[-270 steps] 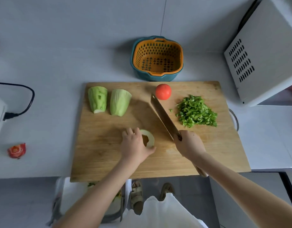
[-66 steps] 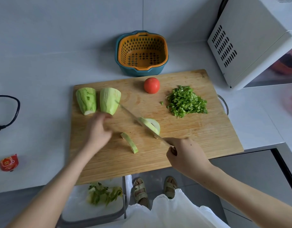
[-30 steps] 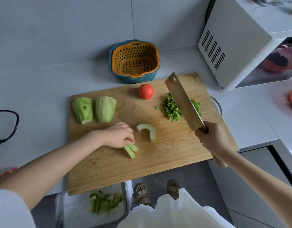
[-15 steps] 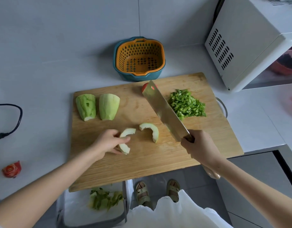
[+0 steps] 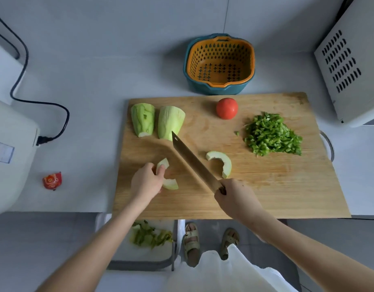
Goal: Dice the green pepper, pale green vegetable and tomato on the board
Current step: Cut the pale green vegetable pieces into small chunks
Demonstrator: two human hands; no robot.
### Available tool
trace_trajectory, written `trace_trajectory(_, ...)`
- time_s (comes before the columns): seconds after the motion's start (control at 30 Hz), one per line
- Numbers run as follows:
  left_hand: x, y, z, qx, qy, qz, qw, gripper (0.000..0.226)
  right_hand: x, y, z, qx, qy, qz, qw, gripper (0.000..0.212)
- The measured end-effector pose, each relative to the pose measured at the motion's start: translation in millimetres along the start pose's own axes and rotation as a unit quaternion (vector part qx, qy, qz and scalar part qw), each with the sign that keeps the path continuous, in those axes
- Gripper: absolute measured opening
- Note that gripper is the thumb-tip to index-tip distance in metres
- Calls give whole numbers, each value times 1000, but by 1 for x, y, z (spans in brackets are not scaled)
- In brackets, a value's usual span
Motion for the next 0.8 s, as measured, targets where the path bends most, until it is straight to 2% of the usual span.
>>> trace_trajectory(0.1,-1,-1,0,-70,-7,-25,997,37,0,9,-8,-1,14,6,1000,31)
trace_trajectory(0.2,-5,2,-9,-180,8,22,983,31,-1,21,-19,6,38,17,999,34)
trace_trajectory(0.27,-8,1,-16,-216,5,42,976,22,0,29,-26,-2,47,32,998,32)
trace_trajectory(0.43,-10,4,-22,-251,7,74,965,22,12,33,-22,-20,49,45,998,33)
trace_trajectory(0.63,-11,3,-23,-246,33,55,967,24,12,34,-25,-18,85,44,995,26)
trace_trajectory(0.8,-11,0,-21,-249,36,56,966,25,13,33,-23,-23,83,40,995,24)
Point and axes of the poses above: each hand's wrist, its own x-axis towards the middle knuckle, its own z-axis out of the back of the hand, y = z × x, the point moved 5 cm from there along x, towards the middle knuckle, and after that the axes turned 4 degrees about -y, right-handed, at the moved point
